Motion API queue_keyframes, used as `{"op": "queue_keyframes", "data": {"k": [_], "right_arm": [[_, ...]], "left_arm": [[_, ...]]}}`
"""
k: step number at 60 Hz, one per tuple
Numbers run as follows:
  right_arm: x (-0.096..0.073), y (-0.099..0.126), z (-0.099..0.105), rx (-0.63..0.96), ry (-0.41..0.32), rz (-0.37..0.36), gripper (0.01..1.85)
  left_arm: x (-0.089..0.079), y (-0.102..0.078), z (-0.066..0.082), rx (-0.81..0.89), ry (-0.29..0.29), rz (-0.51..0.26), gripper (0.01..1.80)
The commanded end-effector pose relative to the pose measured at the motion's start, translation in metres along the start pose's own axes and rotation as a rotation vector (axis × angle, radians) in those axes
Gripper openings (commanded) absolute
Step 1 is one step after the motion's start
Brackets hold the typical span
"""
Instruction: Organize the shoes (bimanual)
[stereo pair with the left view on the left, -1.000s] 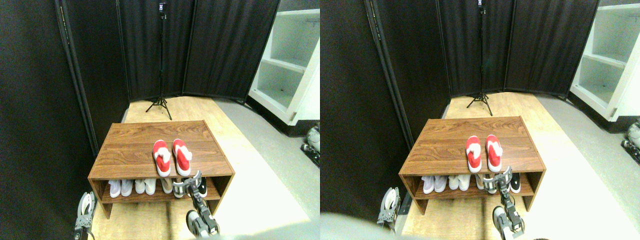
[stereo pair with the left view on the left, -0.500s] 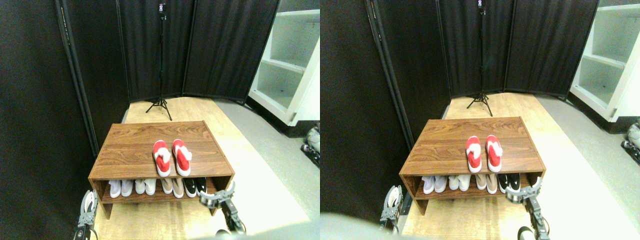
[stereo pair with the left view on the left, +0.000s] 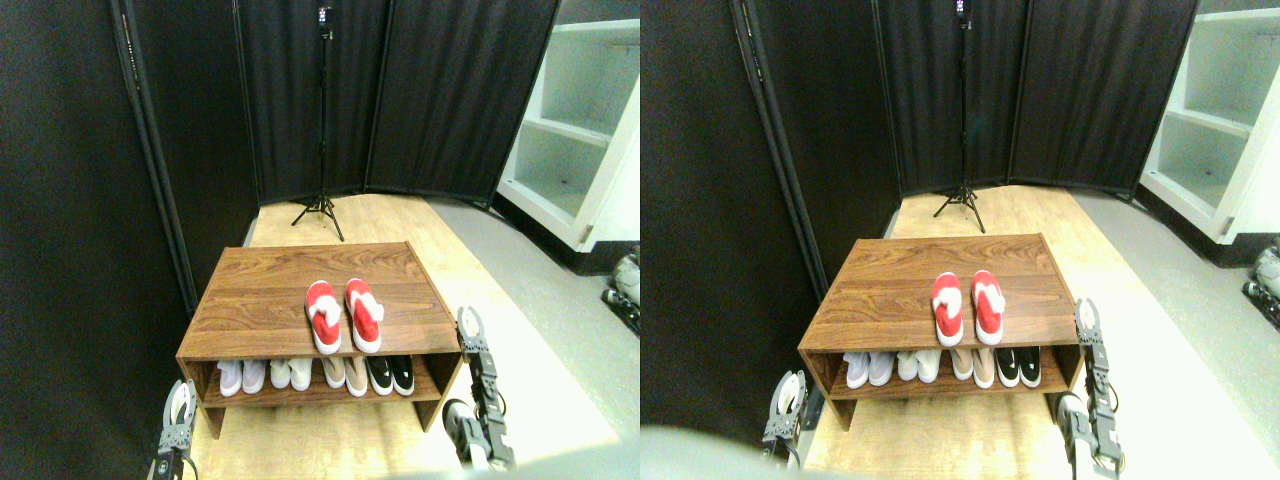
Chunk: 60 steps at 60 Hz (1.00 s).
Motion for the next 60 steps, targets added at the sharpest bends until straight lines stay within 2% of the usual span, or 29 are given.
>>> {"op": "queue_keyframes", "data": {"k": [1, 7, 10, 17, 20, 21, 24, 31, 47, 60], "right_arm": [[0.022, -0.008, -0.016, -0.010, 0.001, -0.033, 0.01], [0.029, -0.012, -0.027, -0.020, 0.012, -0.055, 0.01], [0.033, -0.014, -0.037, 0.032, 0.022, -0.108, 0.01], [0.042, -0.023, -0.058, 0.036, 0.069, -0.125, 0.01], [0.044, -0.024, -0.061, 0.039, 0.074, -0.142, 0.01], [0.044, -0.024, -0.069, 0.028, 0.089, -0.167, 0.01], [0.044, -0.024, -0.075, 0.024, 0.105, -0.169, 0.01], [0.042, -0.020, -0.093, 0.039, 0.136, -0.184, 0.01], [0.024, -0.008, -0.138, 0.099, 0.232, -0.222, 0.01], [0.014, 0.001, -0.159, 0.129, 0.270, -0.220, 0.01]], "left_arm": [[-0.001, -0.007, 0.002, 0.005, -0.018, -0.044, 0.01], [-0.001, -0.007, 0.002, 0.006, -0.019, -0.047, 0.01], [-0.002, -0.007, 0.003, -0.003, -0.018, -0.047, 0.01], [-0.002, -0.007, 0.003, -0.004, -0.018, -0.051, 0.01], [-0.002, -0.007, 0.003, -0.006, -0.015, -0.051, 0.01], [-0.002, -0.008, 0.003, 0.006, -0.015, -0.057, 0.01], [-0.003, -0.008, 0.004, 0.004, -0.016, -0.057, 0.01], [-0.004, -0.009, 0.005, 0.007, -0.022, -0.058, 0.01], [-0.008, -0.008, 0.007, 0.010, -0.025, -0.066, 0.01], [-0.009, -0.008, 0.007, 0.005, -0.023, -0.074, 0.01]]}}
